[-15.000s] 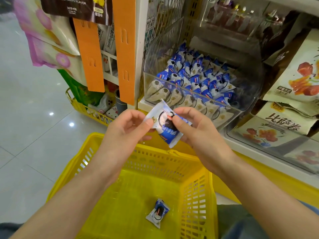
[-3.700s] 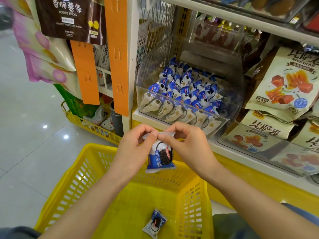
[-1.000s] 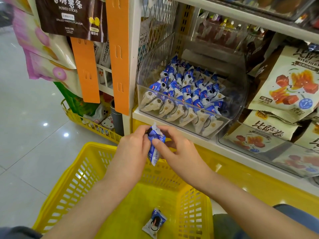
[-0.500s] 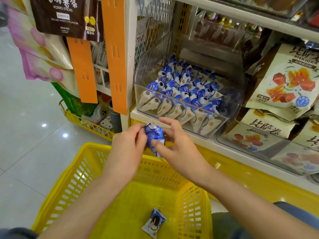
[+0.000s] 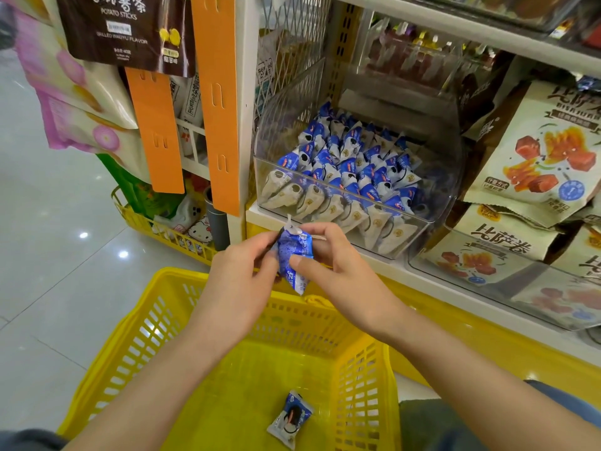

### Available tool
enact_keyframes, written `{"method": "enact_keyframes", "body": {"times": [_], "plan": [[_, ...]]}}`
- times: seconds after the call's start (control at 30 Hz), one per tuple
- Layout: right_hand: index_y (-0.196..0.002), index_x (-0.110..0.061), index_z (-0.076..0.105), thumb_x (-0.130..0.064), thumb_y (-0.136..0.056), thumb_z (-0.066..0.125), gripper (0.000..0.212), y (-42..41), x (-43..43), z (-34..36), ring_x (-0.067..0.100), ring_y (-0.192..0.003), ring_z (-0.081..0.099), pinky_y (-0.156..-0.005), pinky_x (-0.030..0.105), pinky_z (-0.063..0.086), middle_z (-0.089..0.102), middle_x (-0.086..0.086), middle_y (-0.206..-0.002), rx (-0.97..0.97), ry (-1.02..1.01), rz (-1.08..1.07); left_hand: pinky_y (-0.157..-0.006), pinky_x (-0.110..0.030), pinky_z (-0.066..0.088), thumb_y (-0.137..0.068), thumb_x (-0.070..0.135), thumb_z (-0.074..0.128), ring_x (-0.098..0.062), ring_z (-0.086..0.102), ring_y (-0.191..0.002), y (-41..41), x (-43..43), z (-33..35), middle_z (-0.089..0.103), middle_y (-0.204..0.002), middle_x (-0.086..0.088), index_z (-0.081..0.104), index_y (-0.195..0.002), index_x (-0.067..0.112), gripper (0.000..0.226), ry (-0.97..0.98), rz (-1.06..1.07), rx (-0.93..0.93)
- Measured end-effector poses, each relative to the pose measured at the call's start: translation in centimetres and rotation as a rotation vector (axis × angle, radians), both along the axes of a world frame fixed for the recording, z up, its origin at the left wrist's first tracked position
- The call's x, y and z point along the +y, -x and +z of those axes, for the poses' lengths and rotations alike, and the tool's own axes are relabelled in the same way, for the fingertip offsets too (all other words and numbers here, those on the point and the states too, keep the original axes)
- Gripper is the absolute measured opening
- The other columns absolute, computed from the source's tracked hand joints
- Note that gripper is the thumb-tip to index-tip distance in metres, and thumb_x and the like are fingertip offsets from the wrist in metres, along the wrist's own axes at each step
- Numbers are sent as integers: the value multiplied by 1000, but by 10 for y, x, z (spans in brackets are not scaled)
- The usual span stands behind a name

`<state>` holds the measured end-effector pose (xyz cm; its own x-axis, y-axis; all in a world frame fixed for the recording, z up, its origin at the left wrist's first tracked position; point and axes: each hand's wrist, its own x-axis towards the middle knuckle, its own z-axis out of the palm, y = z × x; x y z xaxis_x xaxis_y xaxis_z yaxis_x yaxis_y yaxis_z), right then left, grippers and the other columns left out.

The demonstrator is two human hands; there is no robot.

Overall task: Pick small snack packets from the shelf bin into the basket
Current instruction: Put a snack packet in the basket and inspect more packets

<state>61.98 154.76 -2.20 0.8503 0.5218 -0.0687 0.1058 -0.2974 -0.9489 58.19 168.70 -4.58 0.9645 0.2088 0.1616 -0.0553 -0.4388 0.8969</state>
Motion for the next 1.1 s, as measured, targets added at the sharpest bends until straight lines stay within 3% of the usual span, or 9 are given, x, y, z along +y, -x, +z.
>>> {"method": "enact_keyframes", "body": {"times": [0.17,0.23,0.37,0.47,0.57,0.67,0.83,0.93,1.1], "plan": [[-122,-28,36,-30,-82,66,50,-3,1,0,-6,-93,56,-81,19,49,59,-17,-110,-14,-5,-68,-65,-21,55,-95,12,46,-5,69,-77,-2,-3,12,73,-84,6,63,-91,38,31,389,-3,55],[-121,-31,34,-39,-73,72,61,-3,2,-1,-12,-88,54,-75,14,48,55,-20,-106,-149,94,-157,-72,-21,54,-91,28,53,-4,68,-87,0,-6,17,74,-89,9,62,-99,34,13,597,-115,159],[-127,-22,37,-31,-66,74,72,-4,4,-3,8,-109,51,-87,31,50,52,-9,-116,-339,238,-204,-61,-17,54,-85,17,62,-2,68,-80,2,-17,19,73,-92,8,54,-113,26,31,631,-143,172],[-125,-26,42,-33,-65,77,70,-2,10,0,2,-103,49,-83,16,44,54,-14,-112,-347,260,-135,-48,-18,50,-90,9,55,-1,63,-58,-3,-14,19,69,-70,8,58,-99,24,18,644,54,118],[-104,-33,50,-22,-78,72,36,-9,12,10,-10,-84,56,-71,5,43,60,-20,-97,-156,96,-116,-61,-21,53,-93,15,51,1,63,-63,-8,-6,15,68,-69,10,61,-90,24,13,613,113,119],[-99,-22,61,-14,-88,60,14,-21,8,19,-3,-78,61,-72,14,49,68,-3,-95,-22,11,-160,-69,-23,51,-93,22,50,2,63,-72,-10,-2,14,68,-73,16,62,-93,28,14,606,89,131],[-96,-10,67,-17,-91,56,14,-29,15,23,-7,-56,53,-52,7,39,66,1,-81,74,-62,-194,-68,-14,47,-89,32,55,-6,64,-78,-18,2,17,71,-79,12,67,-89,22,16,663,79,172],[-102,-5,64,-19,-91,56,20,-32,22,20,-1,-60,51,-55,11,41,62,-1,-78,41,-111,-264,-84,-33,52,-87,32,59,-10,66,-92,-24,4,25,73,-92,7,68,-99,22,18,630,59,187],[-99,-25,60,-18,-92,53,12,-40,27,28,0,-77,58,-70,16,49,64,-7,-91,-172,-144,-306,-80,-27,48,-88,31,58,-7,64,-95,-40,8,37,71,-96,9,66,-99,28,14,589,106,110]]}}
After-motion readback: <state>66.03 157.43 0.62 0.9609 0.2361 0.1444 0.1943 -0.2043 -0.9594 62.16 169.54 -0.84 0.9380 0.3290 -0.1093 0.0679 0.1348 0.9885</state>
